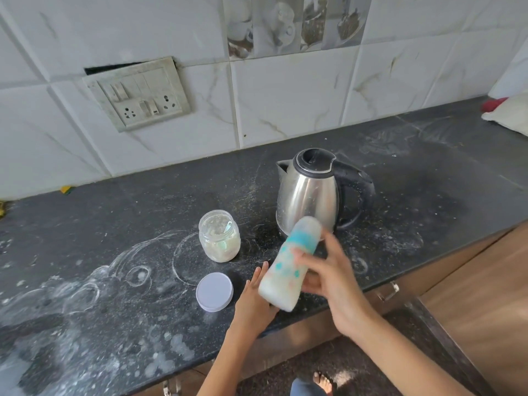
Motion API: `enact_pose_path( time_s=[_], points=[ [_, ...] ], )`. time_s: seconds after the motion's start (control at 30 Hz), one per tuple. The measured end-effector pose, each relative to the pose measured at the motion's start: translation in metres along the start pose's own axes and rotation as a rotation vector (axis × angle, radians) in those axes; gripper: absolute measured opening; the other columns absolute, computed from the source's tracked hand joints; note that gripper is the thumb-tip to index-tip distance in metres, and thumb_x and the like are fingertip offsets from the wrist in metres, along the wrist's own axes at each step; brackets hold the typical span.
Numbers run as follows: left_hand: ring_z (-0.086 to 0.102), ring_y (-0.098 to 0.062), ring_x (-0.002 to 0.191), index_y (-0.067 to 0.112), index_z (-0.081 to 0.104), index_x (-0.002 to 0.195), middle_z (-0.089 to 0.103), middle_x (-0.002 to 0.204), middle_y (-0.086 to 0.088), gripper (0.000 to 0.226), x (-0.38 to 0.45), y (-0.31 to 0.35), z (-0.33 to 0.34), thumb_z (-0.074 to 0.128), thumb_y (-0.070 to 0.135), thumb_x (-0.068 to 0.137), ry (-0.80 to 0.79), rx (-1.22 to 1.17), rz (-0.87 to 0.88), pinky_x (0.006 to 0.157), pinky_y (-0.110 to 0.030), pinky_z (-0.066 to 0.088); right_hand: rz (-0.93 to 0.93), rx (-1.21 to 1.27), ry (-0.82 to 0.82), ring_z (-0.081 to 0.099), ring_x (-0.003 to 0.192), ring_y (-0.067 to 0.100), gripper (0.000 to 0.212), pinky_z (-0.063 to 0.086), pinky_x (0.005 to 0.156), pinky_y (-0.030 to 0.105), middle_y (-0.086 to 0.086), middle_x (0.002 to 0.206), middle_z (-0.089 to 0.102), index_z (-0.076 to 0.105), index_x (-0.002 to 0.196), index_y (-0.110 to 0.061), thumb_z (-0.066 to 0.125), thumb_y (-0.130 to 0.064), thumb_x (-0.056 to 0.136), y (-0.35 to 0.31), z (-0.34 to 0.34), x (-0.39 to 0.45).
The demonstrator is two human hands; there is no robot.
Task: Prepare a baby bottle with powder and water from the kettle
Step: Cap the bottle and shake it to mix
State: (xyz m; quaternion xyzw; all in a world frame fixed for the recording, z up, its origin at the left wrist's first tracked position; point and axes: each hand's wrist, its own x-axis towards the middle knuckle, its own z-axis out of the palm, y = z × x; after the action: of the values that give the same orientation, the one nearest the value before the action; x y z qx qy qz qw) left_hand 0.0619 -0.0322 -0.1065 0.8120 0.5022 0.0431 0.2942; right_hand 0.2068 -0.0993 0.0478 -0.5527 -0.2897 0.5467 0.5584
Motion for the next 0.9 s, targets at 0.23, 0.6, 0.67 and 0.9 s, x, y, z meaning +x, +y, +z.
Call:
enact_pose_path(
  time_s=[0.23,0.6,0.67,0.9],
  points=[
    [-0.003,-0.021,0.148,0.029,0.013,0.150,-0.004,0.161,-0.003,0.054,-0.007,0.004,-0.006,0.034,0.033,0.100,0.063,0.018,0.077,0.121,-0.042,0.008,0.290,0.342,-0.161,0.068,0.070,0.023,0.012,0.051,0.079,0.040,0.009,0.078,0.070,0.077,0.070,-0.013,0.068,-0.021,0.068,0.012,0.008,-0.004],
    [-0.006,-0.024,0.148,0.039,0.006,0.149,-0.010,0.160,-0.003,0.059,0.005,0.002,-0.004,0.037,0.040,0.098,-0.057,0.148,0.052,0.119,-0.044,0.008,0.190,-0.090,-0.336,0.067,0.108,0.025,0.076,0.056,0.089,0.038,0.007,0.121,0.065,0.028,0.140,-0.048,0.066,-0.007,0.088,0.002,-0.015,0.003],
    [-0.007,-0.024,0.148,0.040,0.005,0.148,-0.011,0.160,-0.003,0.060,0.005,0.000,-0.001,0.037,0.044,0.098,-0.061,0.159,0.048,0.119,-0.045,0.008,0.084,-0.251,-0.426,0.067,0.109,0.021,0.099,0.057,0.088,0.037,0.004,0.126,0.061,0.014,0.141,-0.058,0.075,-0.012,0.078,-0.007,-0.022,0.004],
    [0.005,-0.019,0.148,0.032,0.023,0.148,0.005,0.159,0.005,0.060,-0.001,0.005,-0.003,0.050,0.039,0.094,-0.009,-0.006,-0.020,0.119,-0.037,0.010,-0.058,0.156,-0.133,0.066,0.099,0.028,0.084,0.059,0.068,0.050,0.015,0.118,0.055,0.040,0.131,-0.042,0.075,0.005,0.071,-0.005,-0.005,0.019]
  ],
)
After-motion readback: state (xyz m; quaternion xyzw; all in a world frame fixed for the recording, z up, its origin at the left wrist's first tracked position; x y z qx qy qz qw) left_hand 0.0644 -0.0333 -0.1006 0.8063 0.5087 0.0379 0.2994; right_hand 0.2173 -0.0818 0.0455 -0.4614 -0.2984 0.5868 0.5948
